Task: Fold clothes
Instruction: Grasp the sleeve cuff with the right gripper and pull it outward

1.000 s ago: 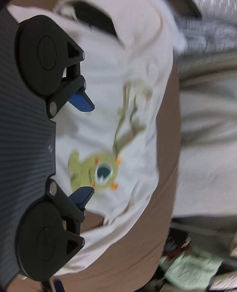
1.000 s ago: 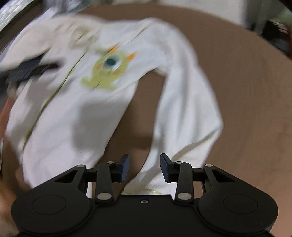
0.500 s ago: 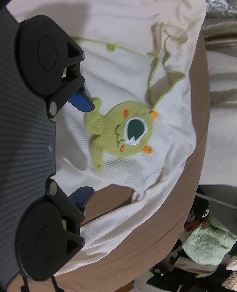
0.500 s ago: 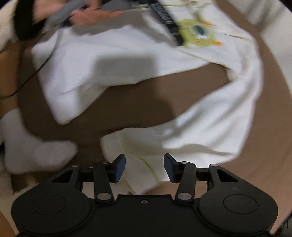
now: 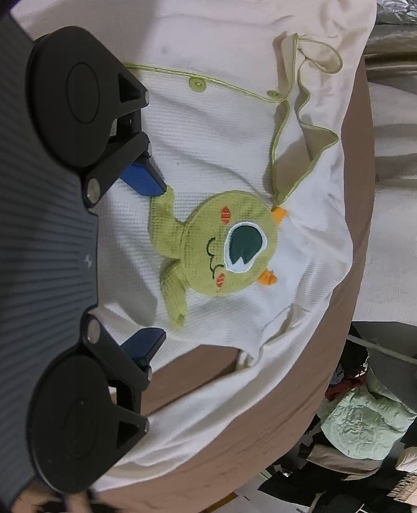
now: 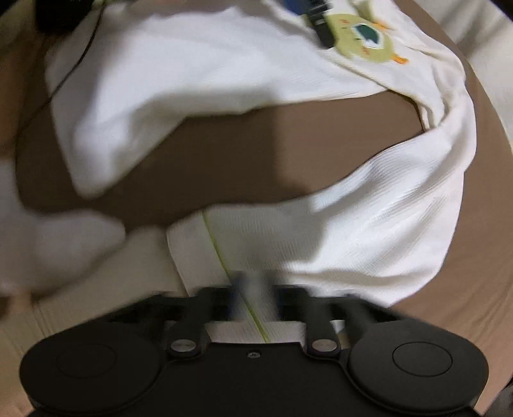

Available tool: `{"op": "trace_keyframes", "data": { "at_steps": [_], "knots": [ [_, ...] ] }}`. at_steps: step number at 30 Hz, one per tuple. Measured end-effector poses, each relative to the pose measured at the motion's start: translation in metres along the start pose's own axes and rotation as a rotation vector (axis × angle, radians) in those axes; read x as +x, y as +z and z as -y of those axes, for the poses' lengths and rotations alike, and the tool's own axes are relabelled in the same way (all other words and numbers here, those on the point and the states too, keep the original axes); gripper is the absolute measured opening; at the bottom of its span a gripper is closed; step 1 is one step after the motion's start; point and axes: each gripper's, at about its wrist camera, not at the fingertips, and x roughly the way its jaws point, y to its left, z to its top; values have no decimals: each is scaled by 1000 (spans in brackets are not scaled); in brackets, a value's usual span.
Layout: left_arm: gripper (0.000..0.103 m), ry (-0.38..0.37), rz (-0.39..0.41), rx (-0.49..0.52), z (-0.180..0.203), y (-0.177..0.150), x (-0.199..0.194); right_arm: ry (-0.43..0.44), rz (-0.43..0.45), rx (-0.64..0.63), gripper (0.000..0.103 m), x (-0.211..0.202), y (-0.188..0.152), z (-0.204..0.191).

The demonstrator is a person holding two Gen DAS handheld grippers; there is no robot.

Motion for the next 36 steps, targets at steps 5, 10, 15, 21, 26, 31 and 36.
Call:
{"op": "trace_keyframes", "data": {
  "at_steps": [5,10,15,21,26,31,36],
  "knots": [
    [90,3,2,13,-1,-5,2,-153,64,92,0,-24,24,16],
    [90,10,0,19,-1,-10,-2,-44,86,511,62,-39,27,48],
    [90,16,-1,-4,0,-14,-11,-32,35,661,66,5,18,36],
    [90,55,18,27,7,-15,-22,-221,109,612,1,-5,20,41],
    [90,89,26,45,8,-15,-23,-533,185,689,2,-75,-8,119],
    [90,73,24,-18,2,-24,-20,-713,203,795,2,-109,-49,217],
    [90,76,94,23,7,-26,-12,-784,167,819,1,-94,-68,291]
  ]
}}
